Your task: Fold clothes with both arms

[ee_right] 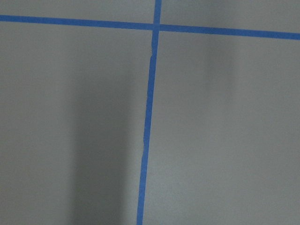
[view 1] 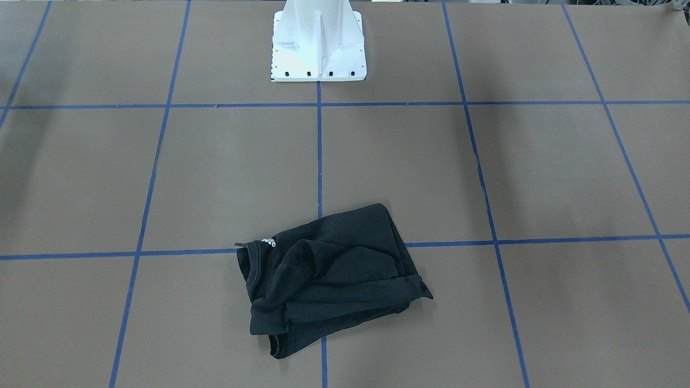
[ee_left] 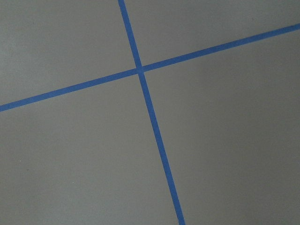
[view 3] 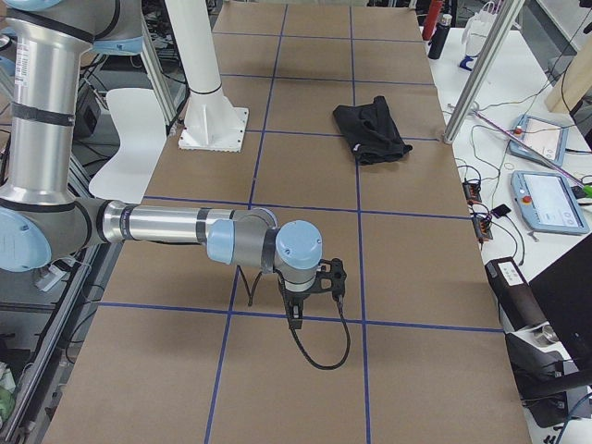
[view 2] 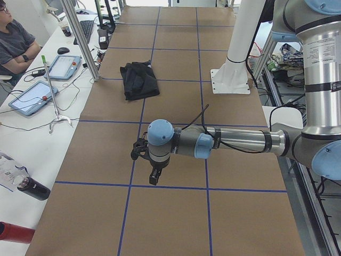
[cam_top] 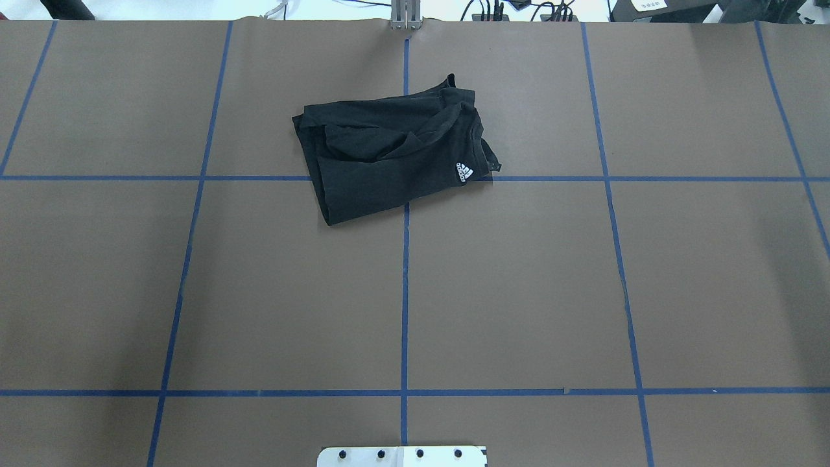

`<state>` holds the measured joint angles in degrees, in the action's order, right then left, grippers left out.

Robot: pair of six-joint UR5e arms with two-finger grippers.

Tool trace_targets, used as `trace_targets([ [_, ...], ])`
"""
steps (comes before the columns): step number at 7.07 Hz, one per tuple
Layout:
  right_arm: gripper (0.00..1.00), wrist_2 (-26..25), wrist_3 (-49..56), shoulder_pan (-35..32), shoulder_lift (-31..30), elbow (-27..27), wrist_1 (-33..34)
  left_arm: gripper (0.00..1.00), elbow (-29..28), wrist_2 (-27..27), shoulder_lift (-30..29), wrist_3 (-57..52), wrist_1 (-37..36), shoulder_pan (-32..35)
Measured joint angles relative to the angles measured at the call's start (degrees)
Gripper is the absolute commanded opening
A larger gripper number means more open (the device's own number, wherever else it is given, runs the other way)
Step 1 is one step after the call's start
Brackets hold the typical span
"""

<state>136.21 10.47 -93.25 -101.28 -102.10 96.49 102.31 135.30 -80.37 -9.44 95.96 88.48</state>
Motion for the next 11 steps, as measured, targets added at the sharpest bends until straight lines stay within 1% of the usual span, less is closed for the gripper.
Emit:
trace_targets([
  [3, 1.0, 0.0, 0.06, 0.09, 0.0, 0.01, 0.01, 1.0, 0.45, -1.01, -0.05, 0.08, 0.1, 0.02],
  [7, 1.0, 0.1, 0.27, 0.17, 0.02, -0.08, -0.12, 1.0, 0.48, -1.09, -0.05, 0.13, 0.1, 0.02],
  [11, 1.0, -0.06, 0.15, 0.18, -0.2, 0.13, -3.08, 1.0, -0.47, -1.11, 0.01, 0.13, 0.1, 0.02],
])
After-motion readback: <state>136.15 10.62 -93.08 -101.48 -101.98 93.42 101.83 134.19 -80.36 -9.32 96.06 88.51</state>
